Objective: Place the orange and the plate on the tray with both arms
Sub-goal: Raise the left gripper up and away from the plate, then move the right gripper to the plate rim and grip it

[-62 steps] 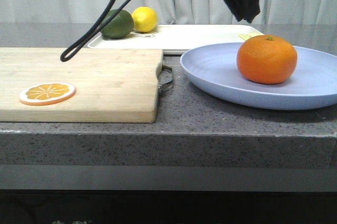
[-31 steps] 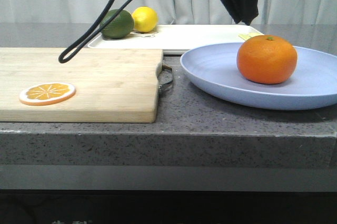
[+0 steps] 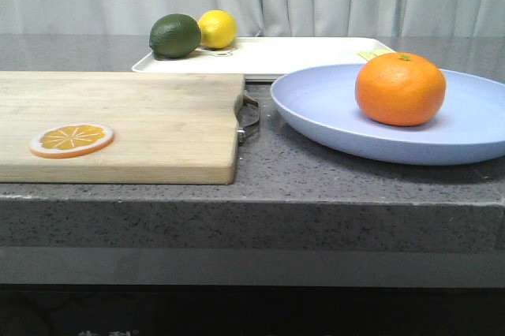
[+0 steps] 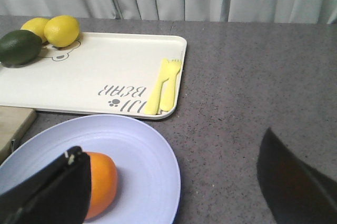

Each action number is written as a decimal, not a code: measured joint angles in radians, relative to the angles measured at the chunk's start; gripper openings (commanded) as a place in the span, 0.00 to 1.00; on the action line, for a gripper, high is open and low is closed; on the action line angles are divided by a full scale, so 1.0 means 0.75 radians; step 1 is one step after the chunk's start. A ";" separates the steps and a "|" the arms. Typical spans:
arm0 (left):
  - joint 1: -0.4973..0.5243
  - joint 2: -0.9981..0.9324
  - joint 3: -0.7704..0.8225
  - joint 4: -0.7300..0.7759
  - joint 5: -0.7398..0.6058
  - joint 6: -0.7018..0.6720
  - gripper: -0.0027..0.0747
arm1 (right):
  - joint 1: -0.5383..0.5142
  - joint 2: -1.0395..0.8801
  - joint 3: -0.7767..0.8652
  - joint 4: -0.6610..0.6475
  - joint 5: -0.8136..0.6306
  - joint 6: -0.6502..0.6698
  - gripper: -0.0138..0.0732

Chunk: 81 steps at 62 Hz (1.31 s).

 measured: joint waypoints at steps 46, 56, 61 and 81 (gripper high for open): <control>0.649 -1.138 1.382 0.023 -0.610 -0.065 0.01 | 0.000 0.195 0.000 0.000 0.020 0.000 0.90; 0.649 -1.432 1.606 0.028 -0.725 -0.067 0.01 | 0.000 0.251 0.000 0.000 0.006 0.000 0.90; 0.649 -1.594 1.712 0.028 -0.762 -0.067 0.01 | 0.000 0.280 0.000 0.000 0.006 0.000 0.90; 0.649 -2.053 1.932 0.028 -0.784 -0.070 0.01 | 0.000 0.437 -0.110 0.000 0.126 0.002 0.90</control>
